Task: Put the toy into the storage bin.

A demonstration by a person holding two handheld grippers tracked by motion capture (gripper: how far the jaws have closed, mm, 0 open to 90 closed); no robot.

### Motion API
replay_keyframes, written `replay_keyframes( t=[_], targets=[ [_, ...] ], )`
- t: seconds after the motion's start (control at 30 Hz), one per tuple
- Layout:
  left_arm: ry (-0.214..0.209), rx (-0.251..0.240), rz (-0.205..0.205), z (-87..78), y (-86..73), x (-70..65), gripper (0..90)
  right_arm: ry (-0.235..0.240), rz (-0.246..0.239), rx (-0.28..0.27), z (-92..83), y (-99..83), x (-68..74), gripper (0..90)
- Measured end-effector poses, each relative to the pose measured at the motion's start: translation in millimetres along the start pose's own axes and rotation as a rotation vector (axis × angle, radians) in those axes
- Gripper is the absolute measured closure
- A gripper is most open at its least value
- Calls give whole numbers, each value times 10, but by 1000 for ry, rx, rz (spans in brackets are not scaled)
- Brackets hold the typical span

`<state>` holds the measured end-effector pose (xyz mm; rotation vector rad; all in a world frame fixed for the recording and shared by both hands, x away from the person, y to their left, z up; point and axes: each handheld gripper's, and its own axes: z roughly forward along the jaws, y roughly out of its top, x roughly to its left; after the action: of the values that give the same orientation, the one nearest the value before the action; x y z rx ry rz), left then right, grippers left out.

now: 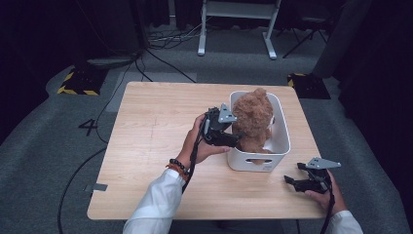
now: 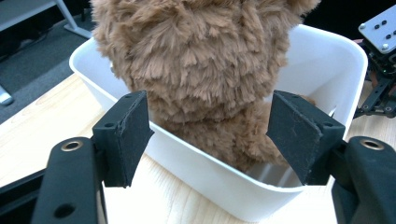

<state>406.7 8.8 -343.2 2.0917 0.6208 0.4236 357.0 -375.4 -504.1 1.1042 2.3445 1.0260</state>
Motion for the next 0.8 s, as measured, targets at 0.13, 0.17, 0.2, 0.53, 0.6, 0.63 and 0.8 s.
replay_keyframes(
  t=[0.13,0.17,0.2,0.53,0.6,0.63,0.8],
  targets=[
    [6,1,-10,-41,-38,33,266,0,0,0,0,0,0,162],
    [8,5,-8,-49,-44,40,253,0,0,0,0,0,-1,162],
    [16,6,-7,-58,-52,46,245,0,0,0,0,0,0,162],
    [28,-2,-14,-148,-122,82,174,2,2,3,-3,1,1,162],
    [35,-1,-8,-176,-131,86,171,2,2,3,-3,1,1,162],
    [39,0,-5,-186,-134,88,169,2,2,3,-3,1,1,162],
    [58,9,4,-232,-159,96,168,2,1,2,-2,1,0,162]
  ],
)
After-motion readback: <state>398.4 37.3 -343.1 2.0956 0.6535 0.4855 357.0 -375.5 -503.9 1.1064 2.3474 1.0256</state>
